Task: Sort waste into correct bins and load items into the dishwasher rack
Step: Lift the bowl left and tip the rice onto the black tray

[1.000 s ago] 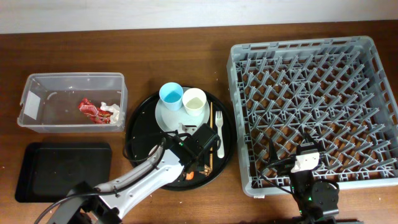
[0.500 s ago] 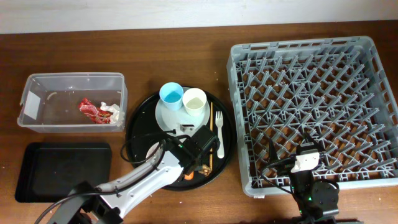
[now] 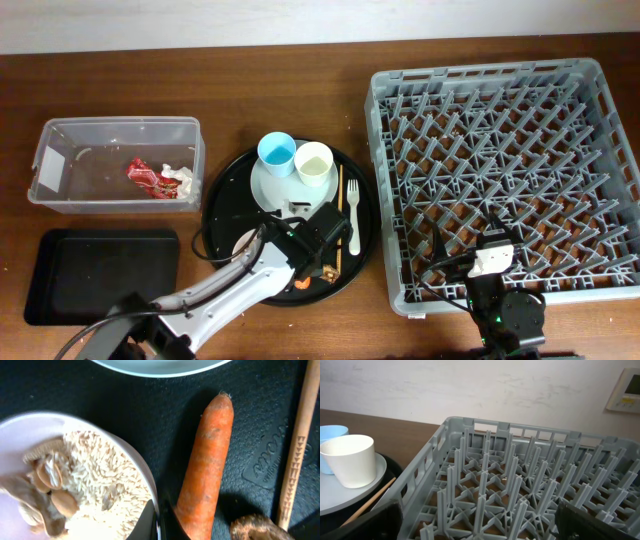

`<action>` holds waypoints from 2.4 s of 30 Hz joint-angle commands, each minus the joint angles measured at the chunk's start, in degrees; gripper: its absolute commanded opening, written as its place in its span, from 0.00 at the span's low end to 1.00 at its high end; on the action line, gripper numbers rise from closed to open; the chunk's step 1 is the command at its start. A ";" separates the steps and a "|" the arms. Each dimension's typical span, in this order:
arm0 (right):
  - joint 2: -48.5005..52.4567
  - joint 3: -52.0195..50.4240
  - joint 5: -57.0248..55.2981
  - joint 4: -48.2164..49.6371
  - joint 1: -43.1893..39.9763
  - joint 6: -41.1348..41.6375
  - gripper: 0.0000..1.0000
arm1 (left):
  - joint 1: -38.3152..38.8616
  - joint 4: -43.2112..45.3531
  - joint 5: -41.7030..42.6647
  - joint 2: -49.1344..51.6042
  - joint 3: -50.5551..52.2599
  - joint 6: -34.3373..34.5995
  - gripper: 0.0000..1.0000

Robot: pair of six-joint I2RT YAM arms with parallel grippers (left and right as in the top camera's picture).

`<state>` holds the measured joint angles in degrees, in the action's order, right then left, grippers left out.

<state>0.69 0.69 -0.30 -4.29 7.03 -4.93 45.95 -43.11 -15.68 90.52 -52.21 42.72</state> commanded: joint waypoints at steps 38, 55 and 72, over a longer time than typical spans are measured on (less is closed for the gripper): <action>-0.33 -0.37 0.09 -0.26 0.37 0.07 0.99 | -80.30 -0.20 19.41 -28.00 8.26 -28.28 0.00; -0.33 -0.37 0.07 -0.26 0.37 0.07 0.99 | -112.83 10.14 83.43 -28.00 23.26 -52.41 0.00; -0.33 -0.37 0.09 -0.26 0.37 0.07 0.99 | -120.24 9.07 98.27 -28.00 23.50 -56.30 0.00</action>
<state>0.69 0.69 -0.30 -4.32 7.03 -4.93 -71.50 -34.48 79.18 62.74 -28.95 -12.47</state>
